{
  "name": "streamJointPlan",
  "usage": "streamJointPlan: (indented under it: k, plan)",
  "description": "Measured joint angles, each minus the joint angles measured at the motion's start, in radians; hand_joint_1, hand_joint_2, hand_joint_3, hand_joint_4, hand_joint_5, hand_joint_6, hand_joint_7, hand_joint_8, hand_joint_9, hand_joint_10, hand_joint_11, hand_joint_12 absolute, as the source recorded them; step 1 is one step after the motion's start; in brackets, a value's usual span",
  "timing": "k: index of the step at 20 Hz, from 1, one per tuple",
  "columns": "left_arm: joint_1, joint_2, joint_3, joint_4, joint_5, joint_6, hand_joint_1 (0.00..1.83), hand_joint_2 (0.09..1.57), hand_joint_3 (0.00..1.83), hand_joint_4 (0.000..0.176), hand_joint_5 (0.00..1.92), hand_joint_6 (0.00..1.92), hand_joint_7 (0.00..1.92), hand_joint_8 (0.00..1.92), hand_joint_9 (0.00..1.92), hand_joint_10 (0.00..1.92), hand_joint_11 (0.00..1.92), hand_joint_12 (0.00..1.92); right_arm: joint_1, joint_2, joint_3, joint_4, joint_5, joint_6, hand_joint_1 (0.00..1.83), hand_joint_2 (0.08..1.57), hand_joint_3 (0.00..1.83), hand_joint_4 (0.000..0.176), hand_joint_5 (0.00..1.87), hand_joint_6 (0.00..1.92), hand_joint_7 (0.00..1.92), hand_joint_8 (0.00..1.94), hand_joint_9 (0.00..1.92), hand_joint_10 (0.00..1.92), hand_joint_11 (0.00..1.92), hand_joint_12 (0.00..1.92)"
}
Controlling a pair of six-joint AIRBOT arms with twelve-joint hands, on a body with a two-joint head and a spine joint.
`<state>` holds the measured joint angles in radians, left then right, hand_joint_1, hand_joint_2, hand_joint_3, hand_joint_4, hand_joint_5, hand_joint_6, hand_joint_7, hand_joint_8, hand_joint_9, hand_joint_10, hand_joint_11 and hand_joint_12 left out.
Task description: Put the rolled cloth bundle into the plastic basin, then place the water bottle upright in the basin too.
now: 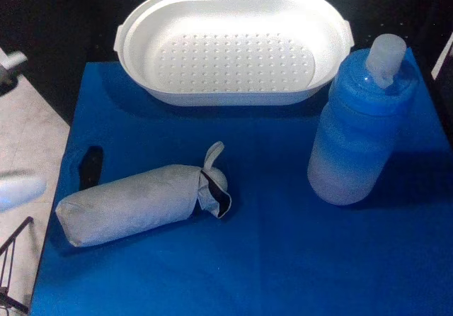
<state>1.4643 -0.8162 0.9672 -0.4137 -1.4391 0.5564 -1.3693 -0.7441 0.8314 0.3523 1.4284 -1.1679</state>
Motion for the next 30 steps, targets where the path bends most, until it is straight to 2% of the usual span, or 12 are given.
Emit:
streamJointPlan:
  k: [4,7,10,11,12,15,18,20,21,22,26,30]
  plan:
    - [-0.092,-0.005,0.039,0.064,0.055,-0.001,0.47,0.95,0.00,0.176,0.20,0.00,0.18,0.00,0.12,0.00,0.06,0.06,0.000,0.000,0.004,0.003,-0.006,0.000,0.04,1.22,0.00,0.097,0.59,0.00,0.43,0.00,0.31,0.01,0.00,0.64]
    - [-0.224,-0.019,0.078,0.214,0.164,-0.004,0.64,0.93,0.00,0.176,0.23,0.01,0.19,0.00,0.11,0.00,0.09,0.05,0.000,-0.005,0.010,-0.005,-0.013,0.000,0.04,1.22,0.00,0.097,0.59,0.00,0.43,0.00,0.31,0.00,0.00,0.64]
    - [-0.293,-0.044,0.106,0.338,0.269,-0.045,0.59,0.89,0.00,0.176,0.20,0.00,0.16,0.00,0.10,0.00,0.12,0.05,0.000,-0.005,0.014,0.000,-0.017,0.000,0.04,1.22,0.00,0.097,0.59,0.00,0.43,0.00,0.31,0.00,0.00,0.64]
    - [-0.291,-0.045,0.106,0.347,0.290,-0.049,0.55,0.89,0.01,0.149,0.20,0.00,0.16,0.00,0.08,0.00,0.13,0.03,0.000,-0.005,0.014,-0.002,-0.015,0.000,0.04,1.22,0.00,0.097,0.59,0.00,0.43,0.00,0.31,0.00,0.00,0.64]
    - [-0.315,-0.051,0.121,0.373,0.327,-0.065,0.55,0.88,0.00,0.143,0.21,0.01,0.16,0.00,0.09,0.01,0.13,0.03,0.000,-0.005,0.014,0.003,-0.017,0.000,0.04,1.22,0.00,0.097,0.59,0.00,0.43,0.00,0.31,0.00,0.00,0.64]
    - [-0.393,-0.054,0.130,0.486,0.428,-0.078,0.62,0.82,0.00,0.176,0.20,0.00,0.15,0.00,0.16,0.00,0.17,0.02,0.000,-0.006,0.016,-0.005,-0.019,0.000,0.04,1.22,0.00,0.097,0.59,0.00,0.43,0.00,0.31,0.00,0.00,0.64]
    - [-0.438,-0.055,0.129,0.619,0.555,-0.078,0.72,0.78,0.00,0.157,0.21,0.00,0.17,0.00,0.18,0.00,0.23,0.05,0.000,-0.006,0.016,0.003,-0.020,0.000,0.04,1.22,0.00,0.097,0.59,0.00,0.43,0.00,0.31,0.00,0.00,0.64]
    - [-0.488,-0.055,0.135,0.692,0.636,-0.099,0.74,0.73,0.00,0.164,0.25,0.01,0.21,0.00,0.23,0.01,0.25,0.08,0.000,-0.006,0.016,0.006,-0.020,0.000,0.04,1.22,0.00,0.097,0.59,0.00,0.43,0.00,0.31,0.00,0.00,0.64]
    - [-0.515,-0.055,0.140,0.747,0.665,-0.116,0.72,0.75,0.00,0.172,0.26,0.00,0.24,0.01,0.25,0.00,0.17,0.24,0.000,-0.006,0.016,0.002,-0.020,0.000,0.04,1.22,0.00,0.097,0.59,0.00,0.43,0.00,0.31,0.00,0.00,0.64]
    - [-0.552,-0.055,0.140,0.818,0.711,-0.134,0.73,0.79,0.00,0.174,0.31,0.00,0.28,0.00,0.28,0.00,0.00,0.69,0.000,-0.006,0.016,-0.005,-0.021,0.000,0.41,1.40,0.00,0.123,0.29,0.00,0.31,0.00,0.34,0.00,0.01,0.93]
    - [-0.618,-0.062,0.131,0.988,0.817,-0.150,0.70,0.84,0.00,0.176,0.28,0.00,0.30,0.00,0.34,0.01,0.00,0.86,0.000,-0.006,0.016,0.007,-0.024,0.000,0.40,1.40,0.00,0.149,0.27,0.00,0.32,0.00,0.36,0.00,0.00,0.95]
    - [-0.622,-0.067,0.131,1.027,0.878,-0.151,0.69,0.87,0.01,0.176,0.31,0.01,0.36,0.01,0.38,0.00,0.00,1.00,0.000,-0.006,0.016,-0.001,-0.024,0.000,0.40,1.39,0.00,0.164,0.28,0.00,0.33,0.00,0.37,0.00,0.02,0.92]
